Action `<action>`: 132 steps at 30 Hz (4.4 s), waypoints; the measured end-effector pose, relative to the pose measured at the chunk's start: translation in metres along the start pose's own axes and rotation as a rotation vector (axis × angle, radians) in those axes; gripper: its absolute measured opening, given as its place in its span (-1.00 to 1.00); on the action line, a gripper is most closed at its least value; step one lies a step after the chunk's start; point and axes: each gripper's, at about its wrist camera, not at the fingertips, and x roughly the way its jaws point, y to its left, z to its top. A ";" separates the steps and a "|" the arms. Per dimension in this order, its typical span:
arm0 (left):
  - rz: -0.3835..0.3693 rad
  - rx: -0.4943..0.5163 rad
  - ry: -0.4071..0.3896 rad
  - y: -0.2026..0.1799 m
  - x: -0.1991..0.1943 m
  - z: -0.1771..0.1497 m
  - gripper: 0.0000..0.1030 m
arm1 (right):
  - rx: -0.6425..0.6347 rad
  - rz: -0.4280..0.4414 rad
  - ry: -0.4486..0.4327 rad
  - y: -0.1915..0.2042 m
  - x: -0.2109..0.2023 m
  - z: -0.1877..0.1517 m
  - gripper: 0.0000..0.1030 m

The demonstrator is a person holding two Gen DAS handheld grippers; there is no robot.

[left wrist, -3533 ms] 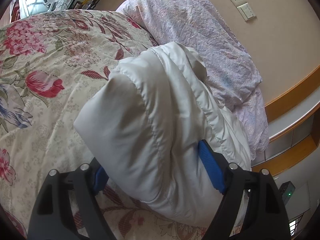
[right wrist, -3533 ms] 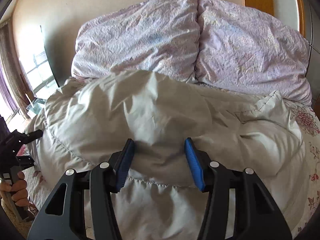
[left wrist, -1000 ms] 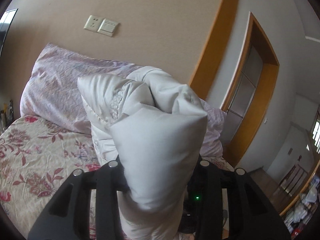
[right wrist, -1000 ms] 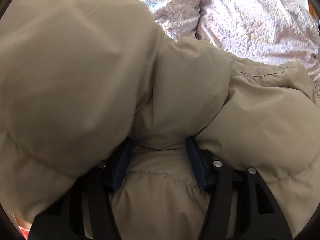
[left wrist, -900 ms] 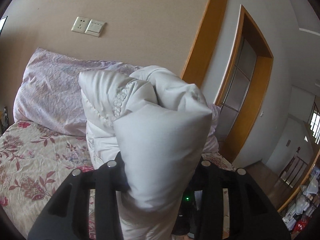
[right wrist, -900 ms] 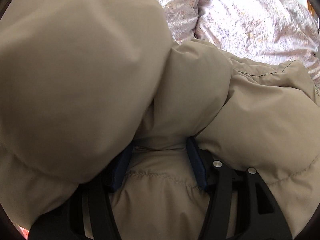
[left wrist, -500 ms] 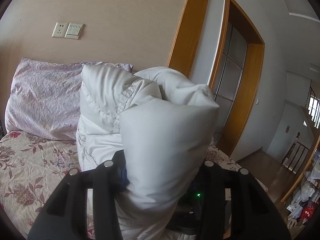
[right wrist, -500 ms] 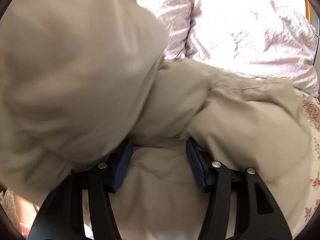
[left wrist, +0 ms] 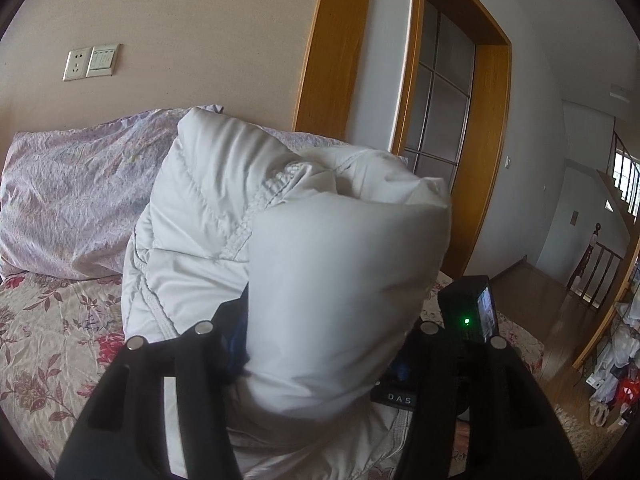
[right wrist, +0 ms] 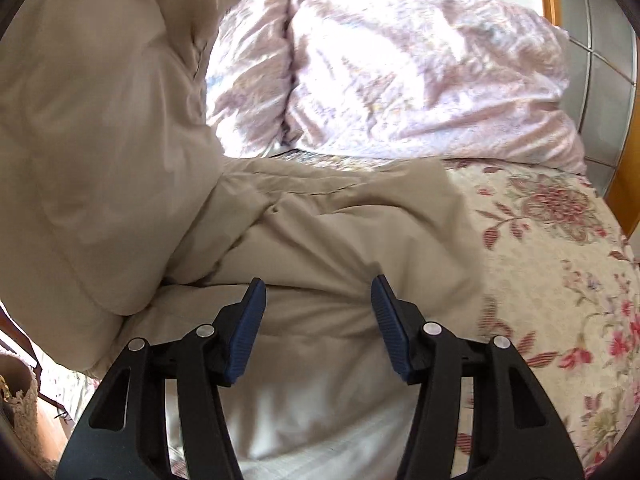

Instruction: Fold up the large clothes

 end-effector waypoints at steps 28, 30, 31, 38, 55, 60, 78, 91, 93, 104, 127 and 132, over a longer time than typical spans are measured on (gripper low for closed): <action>-0.078 0.231 0.199 -0.090 0.076 -0.053 0.38 | -0.017 -0.219 0.090 -0.140 -0.006 -0.037 0.11; -0.083 0.236 0.206 -0.092 0.079 -0.055 0.41 | -0.022 -0.225 0.105 -0.145 -0.003 -0.039 0.11; -0.084 0.238 0.210 -0.093 0.081 -0.056 0.41 | -0.022 -0.228 0.111 -0.148 -0.002 -0.041 0.11; -0.091 0.273 0.241 -0.112 0.090 -0.065 0.54 | 0.001 -0.248 0.143 -0.164 0.009 -0.047 0.12; -0.059 0.410 0.249 -0.164 0.074 -0.069 0.67 | 0.027 -0.219 0.145 -0.174 0.013 -0.049 0.13; -0.067 0.395 0.193 -0.160 0.044 -0.045 0.68 | 0.033 -0.211 0.146 -0.176 0.013 -0.049 0.17; 0.344 0.121 0.197 -0.008 0.076 -0.020 0.70 | 0.046 -0.205 0.150 -0.179 0.013 -0.049 0.22; 0.288 0.150 0.254 -0.013 0.109 -0.044 0.70 | 0.054 -0.199 0.153 -0.180 0.013 -0.049 0.23; 0.281 0.159 0.265 -0.016 0.113 -0.048 0.70 | 0.053 -0.198 0.153 -0.180 0.013 -0.048 0.24; 0.301 0.251 0.306 -0.043 0.145 -0.074 0.70 | 0.072 -0.217 0.157 -0.182 0.013 -0.049 0.35; 0.342 0.169 0.234 0.003 0.098 -0.024 0.75 | -0.115 0.103 -0.176 -0.013 -0.087 0.067 0.19; 0.351 0.125 0.259 0.019 0.106 -0.024 0.75 | -0.129 0.065 -0.137 0.000 -0.059 0.070 -0.03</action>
